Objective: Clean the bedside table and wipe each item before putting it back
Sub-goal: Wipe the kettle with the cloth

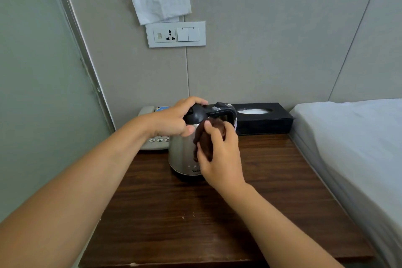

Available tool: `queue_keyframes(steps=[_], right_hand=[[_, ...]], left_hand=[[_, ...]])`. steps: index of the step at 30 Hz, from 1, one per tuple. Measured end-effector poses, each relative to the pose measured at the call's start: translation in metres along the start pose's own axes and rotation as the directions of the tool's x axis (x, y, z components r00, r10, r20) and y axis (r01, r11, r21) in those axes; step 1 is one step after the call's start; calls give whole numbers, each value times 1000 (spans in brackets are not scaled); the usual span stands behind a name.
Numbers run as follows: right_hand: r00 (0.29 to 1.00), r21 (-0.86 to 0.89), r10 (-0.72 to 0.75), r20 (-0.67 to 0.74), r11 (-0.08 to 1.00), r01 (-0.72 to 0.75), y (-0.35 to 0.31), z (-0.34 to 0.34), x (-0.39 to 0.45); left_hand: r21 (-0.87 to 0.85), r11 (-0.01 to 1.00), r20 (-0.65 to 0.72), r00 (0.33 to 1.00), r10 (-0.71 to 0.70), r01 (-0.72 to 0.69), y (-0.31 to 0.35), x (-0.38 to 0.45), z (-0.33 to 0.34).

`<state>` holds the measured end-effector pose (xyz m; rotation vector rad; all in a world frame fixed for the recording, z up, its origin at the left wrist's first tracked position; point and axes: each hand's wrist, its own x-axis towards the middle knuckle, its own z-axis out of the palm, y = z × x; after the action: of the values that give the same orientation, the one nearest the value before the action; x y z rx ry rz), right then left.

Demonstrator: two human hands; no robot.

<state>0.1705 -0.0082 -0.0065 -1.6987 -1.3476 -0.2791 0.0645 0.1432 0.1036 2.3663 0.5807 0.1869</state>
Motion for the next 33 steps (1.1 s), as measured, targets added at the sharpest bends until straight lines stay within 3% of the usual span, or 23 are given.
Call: queue_keyframes(steps=[2, 7, 9, 12, 14, 17, 21, 23, 28, 31, 33], right_hand=[[1000, -61, -23, 17, 998, 24, 8, 1, -11], [955, 15, 289, 64, 957, -291, 25, -13, -6], [974, 91, 223, 41, 970, -226, 15, -21, 3], [999, 117, 16, -37, 993, -11, -9, -21, 20], [998, 112, -9, -65, 994, 17, -16, -16, 29], [984, 220, 106, -140, 973, -74, -6, -15, 23], [898, 209, 433, 70, 874, -438, 23, -20, 15], [897, 207, 434, 90, 872, -443, 24, -23, 19], [972, 217, 226, -57, 954, -209, -6, -23, 37], [959, 244, 278, -44, 934, -260, 4, -21, 36], [920, 251, 388, 51, 887, -388, 21, -21, 28]], left_hand=[[0, 1000, -8, 1000, 4, -4, 0, -1, 1], [16, 1000, -34, 999, 14, -13, 5, -2, 4], [14, 1000, -34, 999, 10, -10, 6, -3, 5], [-23, 1000, -25, 1000, 8, -9, 6, -2, 5], [-65, 998, -15, 1000, -1, 0, 5, 0, 3], [-65, 998, -10, 1000, -2, 2, 4, 0, 2], [-34, 999, -14, 1000, -4, 4, 4, 0, 4], [-38, 999, -13, 1000, -6, 6, 5, -1, 4], [-40, 999, -25, 999, -27, 26, 6, -2, 4], [-42, 999, -24, 999, -26, 25, 8, -3, 4], [-30, 999, -23, 999, -24, 23, 7, -3, 4]])
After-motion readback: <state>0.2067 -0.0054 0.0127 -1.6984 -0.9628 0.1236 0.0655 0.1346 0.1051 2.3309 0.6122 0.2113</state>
